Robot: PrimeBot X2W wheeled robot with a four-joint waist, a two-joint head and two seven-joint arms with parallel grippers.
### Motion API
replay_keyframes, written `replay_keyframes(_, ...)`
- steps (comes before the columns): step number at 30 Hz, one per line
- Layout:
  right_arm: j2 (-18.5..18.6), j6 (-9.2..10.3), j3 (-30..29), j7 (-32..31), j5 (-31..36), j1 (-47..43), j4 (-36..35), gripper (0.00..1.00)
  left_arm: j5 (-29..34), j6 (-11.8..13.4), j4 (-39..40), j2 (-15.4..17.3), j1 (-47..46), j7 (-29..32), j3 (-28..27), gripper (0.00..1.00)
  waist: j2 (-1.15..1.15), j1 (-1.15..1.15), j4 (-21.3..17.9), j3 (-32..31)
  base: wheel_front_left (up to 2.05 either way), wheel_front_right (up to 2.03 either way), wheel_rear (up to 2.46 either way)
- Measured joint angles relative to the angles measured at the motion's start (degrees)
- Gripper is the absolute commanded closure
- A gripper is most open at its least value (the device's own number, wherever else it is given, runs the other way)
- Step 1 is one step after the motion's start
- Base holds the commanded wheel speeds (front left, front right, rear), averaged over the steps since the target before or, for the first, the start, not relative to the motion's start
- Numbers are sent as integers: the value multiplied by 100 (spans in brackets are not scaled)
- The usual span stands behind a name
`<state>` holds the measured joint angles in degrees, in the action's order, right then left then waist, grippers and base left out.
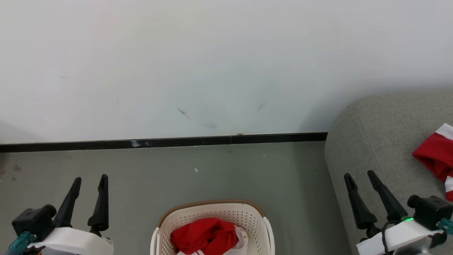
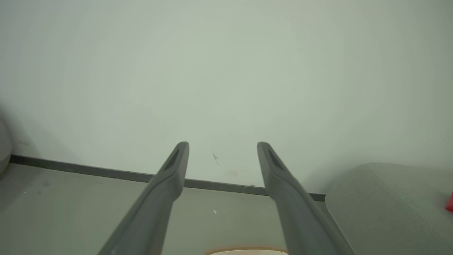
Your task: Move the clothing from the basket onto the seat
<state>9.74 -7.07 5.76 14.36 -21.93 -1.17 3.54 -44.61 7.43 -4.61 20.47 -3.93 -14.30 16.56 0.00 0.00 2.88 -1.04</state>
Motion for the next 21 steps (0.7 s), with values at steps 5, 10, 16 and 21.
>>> replay_keyframes(5, -157, 0, -53, 0, 37, -115, -138, 0, 142, -25, 1, -236, 187, 0, -77, 0, 0, 0, 42, -26, 0, 0, 0)
replay_keyframes(10, -242, 0, -83, 1, 147, -133, -266, 0, 283, -60, 25, -345, 240, 0, -227, 0, 0, 0, 61, -5, 0, 0, 0)
replay_keyframes(16, -292, 0, -74, 1, 210, -238, -315, 0, 410, -133, 40, -421, 354, 0, -343, 0, 0, 0, 44, 24, 0, 0, 0)
replay_keyframes(21, -335, 0, -79, 1, 320, -245, -336, 0, 533, -218, 44, -471, 367, 0, -452, 0, 0, 0, 19, 56, 0, 0, 0)
